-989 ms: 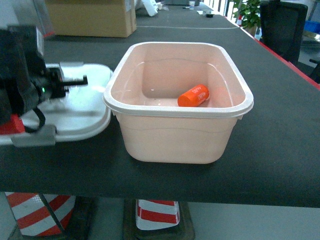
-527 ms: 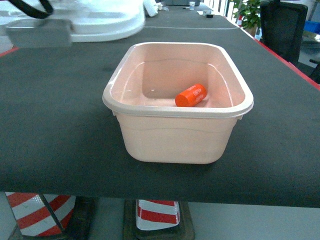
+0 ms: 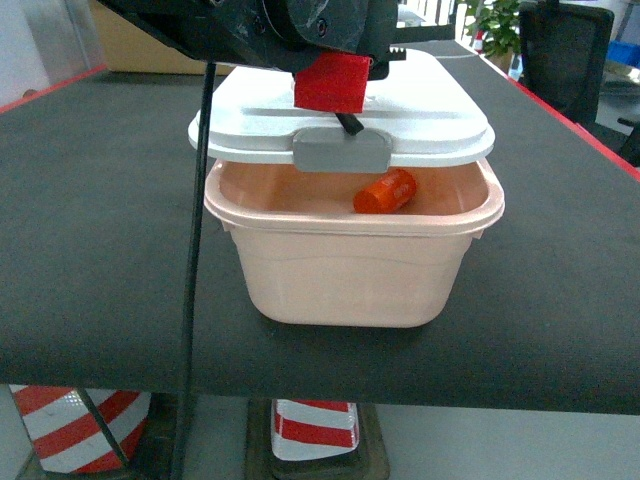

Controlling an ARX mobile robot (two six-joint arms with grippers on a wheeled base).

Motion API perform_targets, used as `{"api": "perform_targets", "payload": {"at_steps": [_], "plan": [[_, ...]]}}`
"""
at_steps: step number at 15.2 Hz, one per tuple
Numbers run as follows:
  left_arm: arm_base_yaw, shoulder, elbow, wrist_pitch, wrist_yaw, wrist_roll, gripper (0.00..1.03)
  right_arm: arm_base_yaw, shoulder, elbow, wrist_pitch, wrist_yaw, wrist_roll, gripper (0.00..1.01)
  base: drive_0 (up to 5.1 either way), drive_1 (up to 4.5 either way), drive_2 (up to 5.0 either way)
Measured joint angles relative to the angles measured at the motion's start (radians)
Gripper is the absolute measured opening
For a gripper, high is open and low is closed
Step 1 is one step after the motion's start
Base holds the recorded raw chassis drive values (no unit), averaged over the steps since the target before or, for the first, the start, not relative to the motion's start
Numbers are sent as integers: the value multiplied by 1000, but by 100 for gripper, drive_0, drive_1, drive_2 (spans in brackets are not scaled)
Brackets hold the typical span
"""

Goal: Pick capacitor and pack into box

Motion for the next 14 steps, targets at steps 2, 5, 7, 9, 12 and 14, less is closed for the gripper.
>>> {"api": "perform_targets", "payload": {"at_steps": [2,5,7,9,12,14], "plan": [[-12,10,10,-18,-11,-15,2,0,0,0,0,0,0,98,0,0,0],[-41,16,-12,-20,-23,-27,2,0,0,0,0,0,0,98,0,0,0],[-48,27,-35,-4,-23,-26,2,0,0,0,0,0,0,98,0,0,0],[-39,32,-44,21,-23,-27,2,0,0,0,0,0,0,98,0,0,0],[-32,32,-48,23,-23,-35,2,0,0,0,0,0,0,98,0,0,0],[-32,32,-57,40,-23,-41,2,0,0,0,0,0,0,98,0,0,0]]}}
